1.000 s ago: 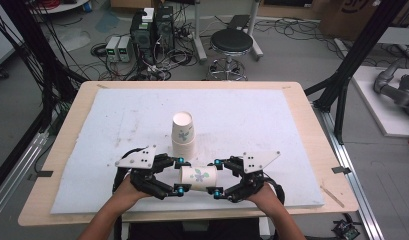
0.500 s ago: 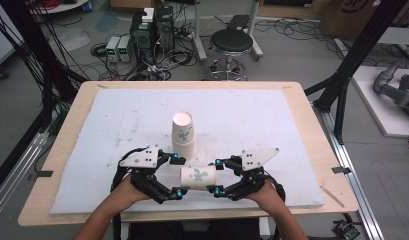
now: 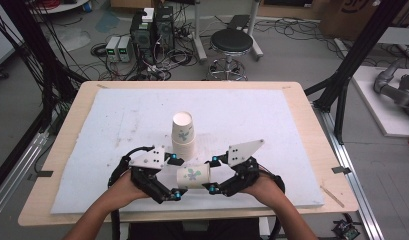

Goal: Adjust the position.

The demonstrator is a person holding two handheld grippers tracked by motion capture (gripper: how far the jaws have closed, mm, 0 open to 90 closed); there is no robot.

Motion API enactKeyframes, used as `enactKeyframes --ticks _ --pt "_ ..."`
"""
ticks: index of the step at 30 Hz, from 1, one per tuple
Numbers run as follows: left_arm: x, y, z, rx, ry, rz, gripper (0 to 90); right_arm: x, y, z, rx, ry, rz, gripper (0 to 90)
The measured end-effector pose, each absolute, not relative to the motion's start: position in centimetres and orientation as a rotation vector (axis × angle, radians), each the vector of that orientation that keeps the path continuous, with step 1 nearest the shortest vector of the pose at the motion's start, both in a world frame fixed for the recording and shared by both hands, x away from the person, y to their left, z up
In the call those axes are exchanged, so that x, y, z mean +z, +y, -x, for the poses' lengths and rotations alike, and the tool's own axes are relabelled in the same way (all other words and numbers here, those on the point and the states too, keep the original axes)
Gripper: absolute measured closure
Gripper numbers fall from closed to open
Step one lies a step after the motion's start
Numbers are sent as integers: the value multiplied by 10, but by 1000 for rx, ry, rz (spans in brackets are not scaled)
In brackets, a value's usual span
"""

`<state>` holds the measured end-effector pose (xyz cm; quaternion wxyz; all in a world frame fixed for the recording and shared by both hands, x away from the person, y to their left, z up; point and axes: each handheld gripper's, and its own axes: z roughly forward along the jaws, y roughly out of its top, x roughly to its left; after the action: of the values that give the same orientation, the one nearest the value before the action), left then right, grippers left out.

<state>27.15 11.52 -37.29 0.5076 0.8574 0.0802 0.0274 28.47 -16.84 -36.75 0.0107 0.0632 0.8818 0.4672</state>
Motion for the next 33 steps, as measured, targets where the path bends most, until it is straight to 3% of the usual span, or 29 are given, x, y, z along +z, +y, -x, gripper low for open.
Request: enactKeyframes --ticks 33 --pt "-380 89 -273 110 110 -2375 197 -359 -125 -289 987 2945 -62 345"
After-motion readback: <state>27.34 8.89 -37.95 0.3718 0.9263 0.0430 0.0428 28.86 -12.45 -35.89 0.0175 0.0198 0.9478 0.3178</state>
